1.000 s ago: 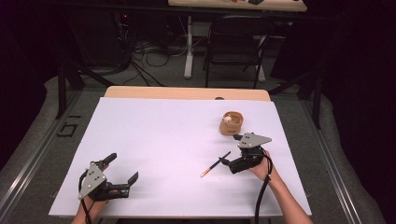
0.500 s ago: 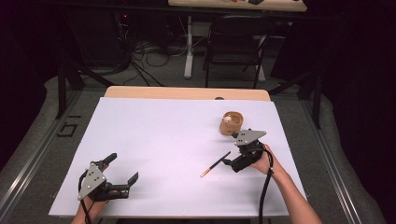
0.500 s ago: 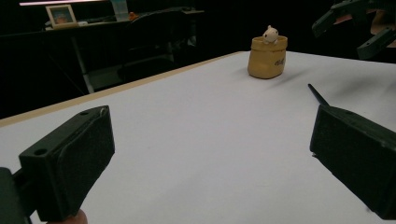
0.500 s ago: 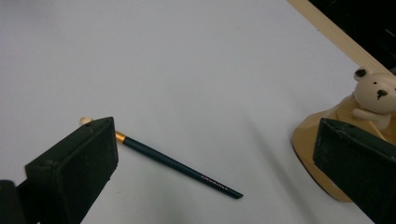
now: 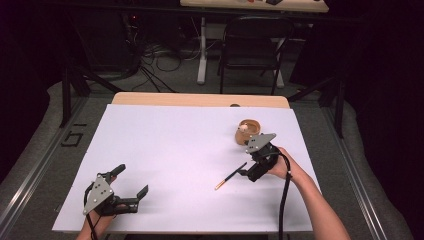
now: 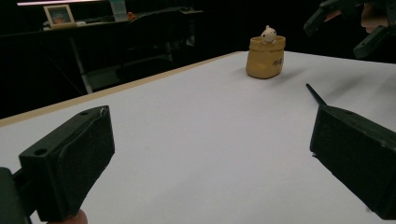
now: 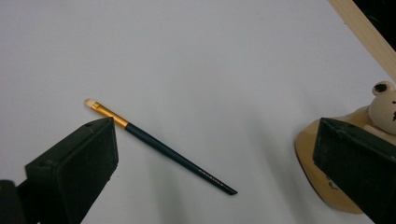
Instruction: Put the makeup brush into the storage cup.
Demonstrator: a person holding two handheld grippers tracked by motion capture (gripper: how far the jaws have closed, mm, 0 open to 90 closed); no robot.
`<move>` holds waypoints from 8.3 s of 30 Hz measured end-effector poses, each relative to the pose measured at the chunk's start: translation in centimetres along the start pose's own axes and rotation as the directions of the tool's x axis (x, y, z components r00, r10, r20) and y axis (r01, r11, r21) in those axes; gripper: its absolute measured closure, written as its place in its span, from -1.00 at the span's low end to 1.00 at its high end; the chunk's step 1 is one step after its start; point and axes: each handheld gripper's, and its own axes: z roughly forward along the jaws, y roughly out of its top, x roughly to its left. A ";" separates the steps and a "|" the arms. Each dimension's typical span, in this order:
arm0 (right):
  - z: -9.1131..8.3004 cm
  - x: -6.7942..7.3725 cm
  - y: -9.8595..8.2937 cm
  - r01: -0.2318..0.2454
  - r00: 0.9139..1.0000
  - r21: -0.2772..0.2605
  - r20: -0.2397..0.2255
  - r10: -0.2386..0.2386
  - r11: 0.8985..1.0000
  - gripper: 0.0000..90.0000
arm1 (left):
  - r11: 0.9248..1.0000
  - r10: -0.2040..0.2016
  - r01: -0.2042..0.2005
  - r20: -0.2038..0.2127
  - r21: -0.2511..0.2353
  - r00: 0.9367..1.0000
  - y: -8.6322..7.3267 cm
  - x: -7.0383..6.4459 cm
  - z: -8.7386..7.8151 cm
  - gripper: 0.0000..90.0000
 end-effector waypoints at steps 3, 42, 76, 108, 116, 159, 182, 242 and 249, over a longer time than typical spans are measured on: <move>0.0 -0.3 0.3 0.019 1.000 0.025 -0.015 -0.018 1.000 -1.00 | 1.000 -0.001 0.001 -0.001 0.000 1.000 0.0 0.0 0.0 -1.00; 0.7 -0.9 3.4 0.238 0.971 0.230 -0.093 -0.222 0.944 -1.00 | 1.000 0.001 -0.001 0.000 0.002 1.000 0.0 0.0 0.0 -1.00; 2.8 0.2 4.7 0.385 0.920 0.349 -0.212 -0.329 0.854 -1.00 | 1.000 0.004 -0.004 -0.002 -0.001 1.000 0.0 0.0 0.1 -1.00; 6.0 1.5 4.7 0.524 0.848 0.442 -0.343 -0.403 0.728 0.02 | 1.000 0.007 -0.007 0.000 -0.001 1.000 0.0 0.0 0.0 -1.00; 6.9 1.9 4.7 0.574 0.815 0.452 -0.396 -0.423 0.683 0.23 | 1.000 0.005 -0.005 -0.001 0.002 1.000 0.0 0.0 0.1 -1.00; 8.7 2.6 4.3 0.656 0.751 0.489 -0.504 -0.427 0.576 0.85 | 1.000 0.007 -0.007 0.001 0.003 1.000 -0.1 0.1 0.1 -1.00; 6.6 2.2 4.5 0.550 0.829 0.478 -0.412 -0.379 0.684 0.87 | 1.000 0.006 -0.006 0.002 0.003 1.000 0.0 0.0 0.1 -1.00; -0.1 0.5 2.7 -0.054 0.997 0.025 0.054 0.053 0.998 0.87 | 1.000 0.010 -0.010 -0.001 0.010 1.000 -0.1 0.0 0.2 -1.00; -0.1 1.3 1.7 -0.110 0.983 -0.079 0.137 0.120 0.991 0.87 | 1.000 0.008 -0.008 -0.002 0.008 1.000 -0.1 0.1 0.2 -1.00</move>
